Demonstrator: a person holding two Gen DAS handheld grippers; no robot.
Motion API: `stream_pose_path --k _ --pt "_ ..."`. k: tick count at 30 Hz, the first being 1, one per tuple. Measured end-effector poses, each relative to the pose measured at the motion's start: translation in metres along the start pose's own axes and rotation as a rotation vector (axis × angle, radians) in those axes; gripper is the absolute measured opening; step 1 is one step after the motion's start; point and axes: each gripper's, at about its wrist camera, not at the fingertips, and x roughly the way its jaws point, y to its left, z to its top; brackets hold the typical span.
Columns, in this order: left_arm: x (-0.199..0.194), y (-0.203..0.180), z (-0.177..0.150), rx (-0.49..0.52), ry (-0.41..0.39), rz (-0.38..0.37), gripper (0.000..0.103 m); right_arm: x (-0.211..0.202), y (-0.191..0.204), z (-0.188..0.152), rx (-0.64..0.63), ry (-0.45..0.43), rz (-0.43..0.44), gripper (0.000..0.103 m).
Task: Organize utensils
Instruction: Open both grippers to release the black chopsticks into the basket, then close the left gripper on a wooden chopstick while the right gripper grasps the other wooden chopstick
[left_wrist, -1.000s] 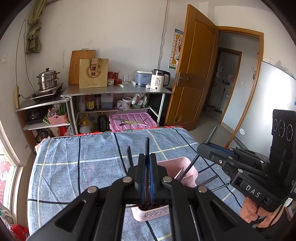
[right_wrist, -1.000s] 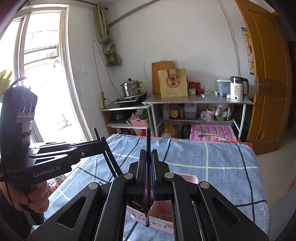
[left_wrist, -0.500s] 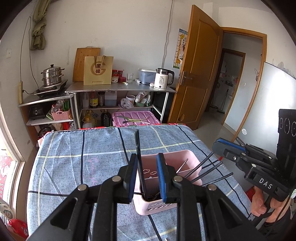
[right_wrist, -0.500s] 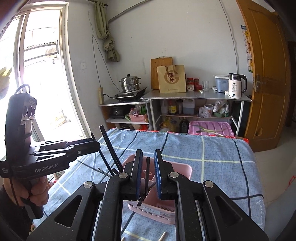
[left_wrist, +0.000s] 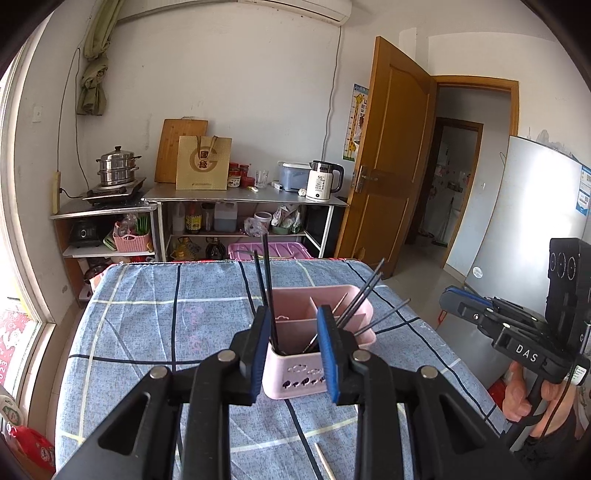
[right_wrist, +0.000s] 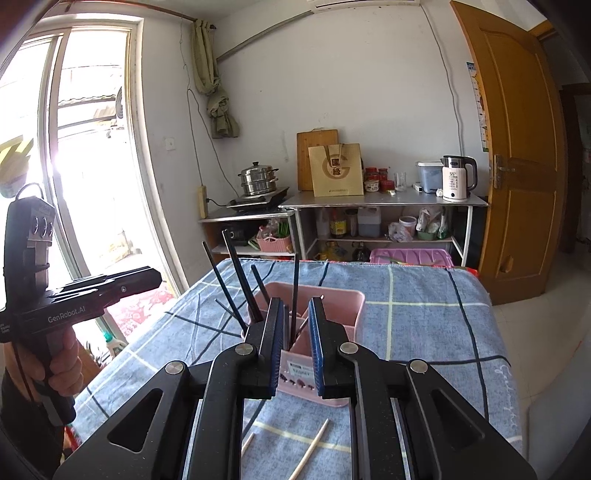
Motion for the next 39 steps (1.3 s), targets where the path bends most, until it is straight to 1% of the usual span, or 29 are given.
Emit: stream_pose_path --k 3,7,10,18,24,33,39 --pt "-0.004 -0.004 -0.018 -0.003 0.016 -0.011 0.028 -0.007 0.000 -0.016 0.010 0.010 -0.005 0.014" --pt "-0.001 -0.010 -0.041 0.004 0.048 -0.007 0.028 -0.011 -0.003 -0.034 0.031 0.032 -0.007 0.014" --pt "0.002 -0.012 -0.058 -0.003 0.076 -0.021 0.028 -0.011 -0.006 -0.047 0.045 0.054 -0.010 0.014" --pt "0.023 -0.017 -0.097 -0.036 0.172 -0.038 0.028 -0.002 -0.014 -0.072 0.077 0.115 -0.008 0.014" --pt "0.039 -0.022 -0.119 -0.055 0.239 -0.052 0.028 0.013 -0.015 -0.090 0.072 0.176 -0.017 0.014" --pt "0.064 -0.029 -0.144 -0.075 0.330 -0.061 0.028 0.037 -0.018 -0.109 0.090 0.248 -0.016 0.014" --pt "0.085 -0.035 -0.160 -0.072 0.406 -0.052 0.028 0.055 -0.021 -0.122 0.099 0.303 -0.022 0.014"
